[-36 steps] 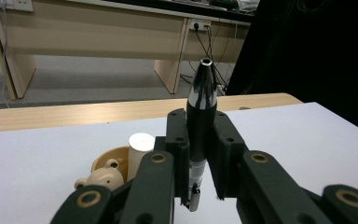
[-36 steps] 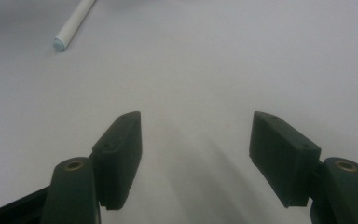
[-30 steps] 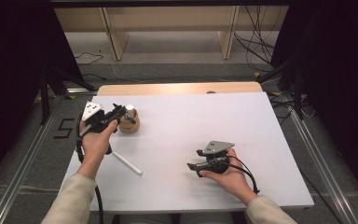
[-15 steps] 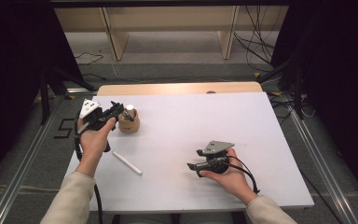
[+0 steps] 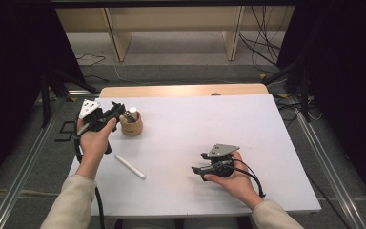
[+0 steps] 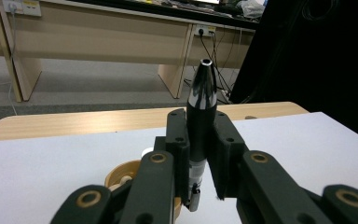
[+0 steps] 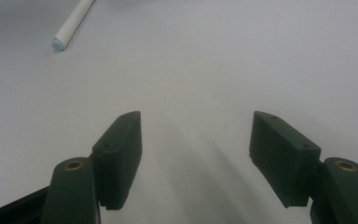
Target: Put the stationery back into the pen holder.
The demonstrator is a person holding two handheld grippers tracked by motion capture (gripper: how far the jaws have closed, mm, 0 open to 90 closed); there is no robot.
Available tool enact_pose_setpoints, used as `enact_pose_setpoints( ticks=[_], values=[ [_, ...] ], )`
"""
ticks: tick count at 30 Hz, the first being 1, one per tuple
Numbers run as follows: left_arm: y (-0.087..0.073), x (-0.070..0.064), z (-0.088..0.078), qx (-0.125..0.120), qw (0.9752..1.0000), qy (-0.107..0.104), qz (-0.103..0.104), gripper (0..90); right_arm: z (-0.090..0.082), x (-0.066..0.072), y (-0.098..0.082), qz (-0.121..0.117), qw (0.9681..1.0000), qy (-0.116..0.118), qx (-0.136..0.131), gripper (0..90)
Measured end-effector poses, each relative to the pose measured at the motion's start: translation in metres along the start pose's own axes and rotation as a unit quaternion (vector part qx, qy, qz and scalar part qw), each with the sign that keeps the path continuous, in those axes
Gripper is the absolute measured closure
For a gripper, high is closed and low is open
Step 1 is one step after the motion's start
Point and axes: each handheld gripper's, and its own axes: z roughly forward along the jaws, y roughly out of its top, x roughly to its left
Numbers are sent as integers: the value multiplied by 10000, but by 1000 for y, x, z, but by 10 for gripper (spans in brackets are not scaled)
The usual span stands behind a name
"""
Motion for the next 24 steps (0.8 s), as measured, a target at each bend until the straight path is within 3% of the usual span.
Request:
enact_pose_setpoints(
  ticks=[16,24],
  values=[
    [3,5,5,-70,9998,183,59,793,0,0,0,2,10000,3,6,351],
    [6,8,15,-40,9992,345,208,793,0,0,0,0,10000,8,4,351]
  ],
)
